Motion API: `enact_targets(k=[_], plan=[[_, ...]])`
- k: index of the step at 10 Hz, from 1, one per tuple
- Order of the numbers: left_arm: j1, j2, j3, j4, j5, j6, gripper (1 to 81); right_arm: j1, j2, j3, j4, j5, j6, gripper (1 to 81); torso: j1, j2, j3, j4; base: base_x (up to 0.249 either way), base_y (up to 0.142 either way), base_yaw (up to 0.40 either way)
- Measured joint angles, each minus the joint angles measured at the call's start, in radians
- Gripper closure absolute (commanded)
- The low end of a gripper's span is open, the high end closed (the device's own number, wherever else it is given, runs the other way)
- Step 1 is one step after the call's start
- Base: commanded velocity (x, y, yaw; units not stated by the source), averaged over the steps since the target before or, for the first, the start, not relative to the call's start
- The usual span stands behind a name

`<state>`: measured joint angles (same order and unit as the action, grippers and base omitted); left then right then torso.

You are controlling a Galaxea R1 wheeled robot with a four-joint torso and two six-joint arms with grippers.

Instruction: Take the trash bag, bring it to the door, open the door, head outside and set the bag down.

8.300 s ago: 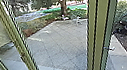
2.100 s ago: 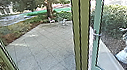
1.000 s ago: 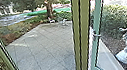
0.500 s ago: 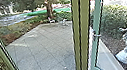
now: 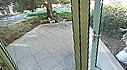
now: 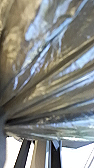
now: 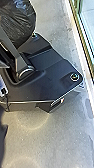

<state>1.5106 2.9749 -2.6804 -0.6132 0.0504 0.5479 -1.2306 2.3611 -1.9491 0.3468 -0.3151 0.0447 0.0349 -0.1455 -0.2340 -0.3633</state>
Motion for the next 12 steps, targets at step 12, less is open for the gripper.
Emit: enact_targets(k=[12], plan=[[-0.028, -0.003, 0.000, 0.001, -0.002, 0.006, 81.1, -0.105, 0.218, -0.174, 0.014, 0.134, -0.003, 1.0, 0.000, 0.000, -0.054, 0.247, 0.000, 0.000, 0.000]])
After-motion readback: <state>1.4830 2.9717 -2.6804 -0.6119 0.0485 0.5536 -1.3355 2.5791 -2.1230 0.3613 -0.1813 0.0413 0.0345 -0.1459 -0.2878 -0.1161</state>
